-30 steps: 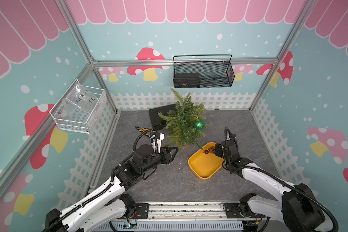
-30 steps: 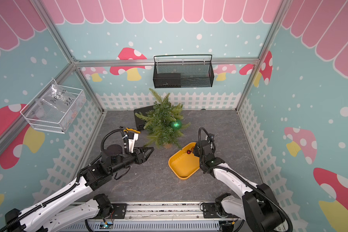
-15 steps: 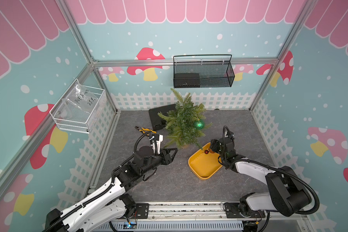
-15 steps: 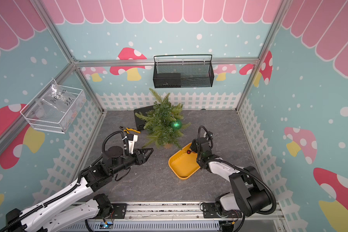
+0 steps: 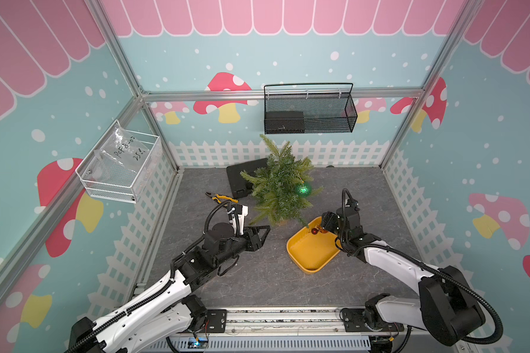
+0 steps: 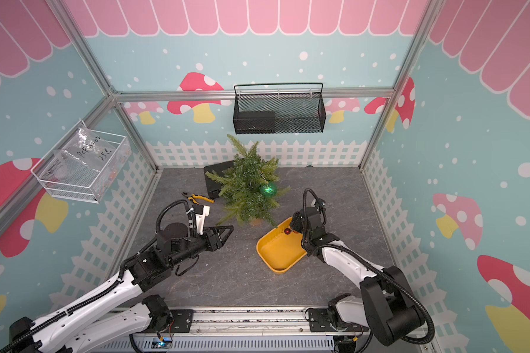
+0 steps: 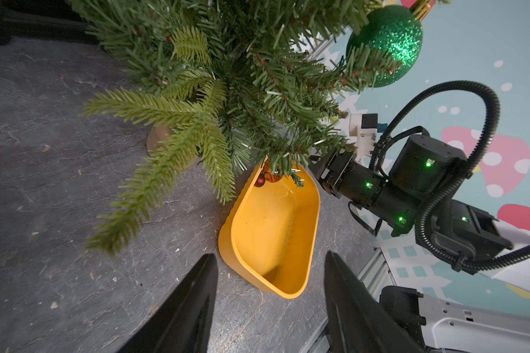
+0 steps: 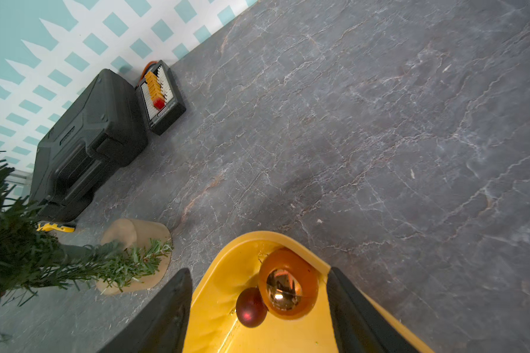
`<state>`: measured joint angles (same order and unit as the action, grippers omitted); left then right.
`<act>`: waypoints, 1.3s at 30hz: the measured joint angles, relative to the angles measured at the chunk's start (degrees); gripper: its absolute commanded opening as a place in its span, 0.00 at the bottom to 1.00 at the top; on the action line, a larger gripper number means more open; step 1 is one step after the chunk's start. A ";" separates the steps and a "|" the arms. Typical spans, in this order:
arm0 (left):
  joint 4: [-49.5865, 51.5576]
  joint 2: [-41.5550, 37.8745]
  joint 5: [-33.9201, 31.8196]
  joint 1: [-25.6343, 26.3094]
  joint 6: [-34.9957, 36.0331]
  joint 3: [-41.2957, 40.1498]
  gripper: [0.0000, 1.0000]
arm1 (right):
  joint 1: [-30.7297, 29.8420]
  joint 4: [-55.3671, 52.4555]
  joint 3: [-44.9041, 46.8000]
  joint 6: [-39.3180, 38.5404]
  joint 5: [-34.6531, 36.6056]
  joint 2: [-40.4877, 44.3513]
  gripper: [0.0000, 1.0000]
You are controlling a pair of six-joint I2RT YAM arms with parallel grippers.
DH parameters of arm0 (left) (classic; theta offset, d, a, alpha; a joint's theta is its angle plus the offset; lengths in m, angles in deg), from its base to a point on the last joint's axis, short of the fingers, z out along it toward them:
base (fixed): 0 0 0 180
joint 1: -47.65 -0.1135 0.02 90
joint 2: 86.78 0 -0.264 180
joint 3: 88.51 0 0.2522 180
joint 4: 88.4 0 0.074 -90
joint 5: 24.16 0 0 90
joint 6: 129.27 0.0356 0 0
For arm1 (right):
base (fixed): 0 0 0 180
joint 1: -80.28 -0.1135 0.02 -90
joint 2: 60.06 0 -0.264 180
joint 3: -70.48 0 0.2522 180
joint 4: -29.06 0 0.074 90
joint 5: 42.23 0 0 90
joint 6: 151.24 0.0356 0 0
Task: Decorate the small christmas tree with ornaments
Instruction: Pick up an ornament from the container.
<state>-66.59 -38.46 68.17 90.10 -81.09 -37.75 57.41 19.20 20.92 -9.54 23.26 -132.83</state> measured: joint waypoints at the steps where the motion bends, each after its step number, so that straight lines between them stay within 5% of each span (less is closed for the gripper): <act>1: -0.28 0.00 0.00 0.00 0.00 -0.13 0.59 | 0.00 -1.22 -0.68 0.02 -0.85 -0.09 0.71; 22: -1.44 -1.55 -0.74 0.00 -0.48 -1.95 0.59 | 1.09 -5.07 -6.01 3.21 -1.49 -13.31 0.70; 32: -1.44 -0.50 -1.27 0.00 -0.44 -1.95 0.59 | 1.14 -2.60 -6.40 3.82 -2.03 -16.57 0.57; 39: -1.42 0.24 -1.27 0.00 -0.44 -1.95 0.59 | 1.14 -1.90 -6.40 3.67 -1.97 -18.05 0.61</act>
<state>-68.01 -38.22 66.90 90.10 -81.53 -39.70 58.55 17.30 14.52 -5.87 21.29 -150.89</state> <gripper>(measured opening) 0.586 0.621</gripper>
